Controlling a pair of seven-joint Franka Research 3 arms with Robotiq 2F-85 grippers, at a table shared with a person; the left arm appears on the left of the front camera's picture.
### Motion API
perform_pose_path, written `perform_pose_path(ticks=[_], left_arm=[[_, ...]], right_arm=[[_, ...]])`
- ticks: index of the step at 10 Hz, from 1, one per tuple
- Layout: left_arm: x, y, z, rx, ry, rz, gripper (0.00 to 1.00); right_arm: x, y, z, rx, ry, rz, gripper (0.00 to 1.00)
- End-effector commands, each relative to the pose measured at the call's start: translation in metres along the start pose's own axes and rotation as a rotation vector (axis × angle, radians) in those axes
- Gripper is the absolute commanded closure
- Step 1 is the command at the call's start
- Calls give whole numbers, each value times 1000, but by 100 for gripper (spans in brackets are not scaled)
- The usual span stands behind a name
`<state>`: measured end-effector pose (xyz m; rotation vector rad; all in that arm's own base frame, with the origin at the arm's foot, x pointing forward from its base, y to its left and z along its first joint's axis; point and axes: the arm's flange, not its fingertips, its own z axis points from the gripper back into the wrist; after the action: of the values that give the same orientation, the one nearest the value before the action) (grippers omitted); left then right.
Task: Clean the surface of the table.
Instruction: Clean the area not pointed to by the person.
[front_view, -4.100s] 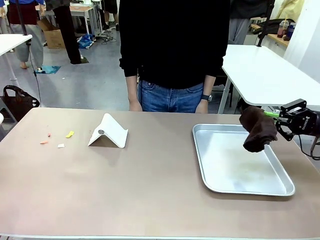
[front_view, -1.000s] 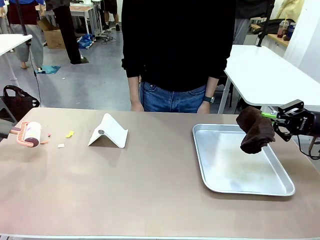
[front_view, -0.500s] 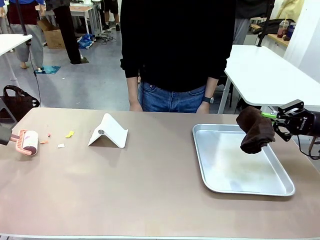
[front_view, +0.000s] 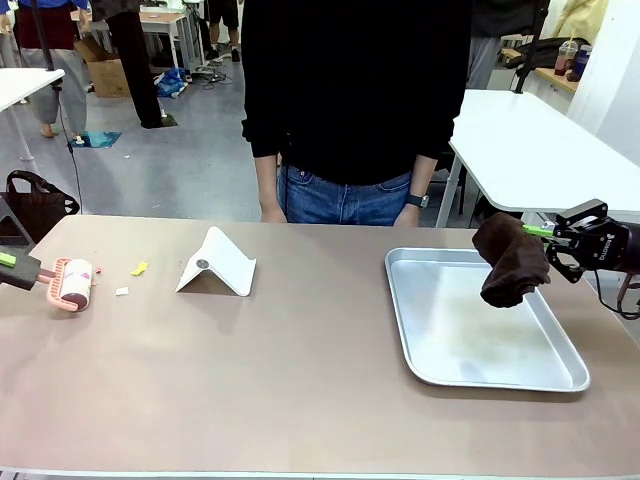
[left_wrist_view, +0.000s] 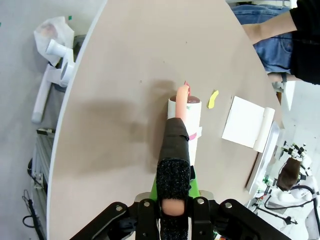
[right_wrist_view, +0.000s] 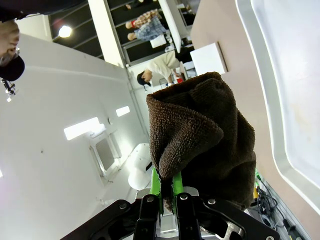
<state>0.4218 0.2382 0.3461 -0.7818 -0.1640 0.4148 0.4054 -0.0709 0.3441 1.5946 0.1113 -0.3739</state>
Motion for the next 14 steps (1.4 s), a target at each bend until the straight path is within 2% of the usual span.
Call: perform_pose_path(ticks=[1,5,10,12,14], left_arm=[[5,6,-31,91,46,32,78],[13,-23,-78,118,165,-31,78],[20,-66,-129,105,239,-105,78],[22,-75,-132,85,240,-124,78],[21,-80,-117,28,214,-147,78]], right_arm=[[-4,3,0,-13,0,23,90],[-4,3,0,-13,0,23,90],[-4,3,0,-13,0,23,90],[-4,3,0,-13,0,23,90],[-4,3,0,-13,0,23,90]])
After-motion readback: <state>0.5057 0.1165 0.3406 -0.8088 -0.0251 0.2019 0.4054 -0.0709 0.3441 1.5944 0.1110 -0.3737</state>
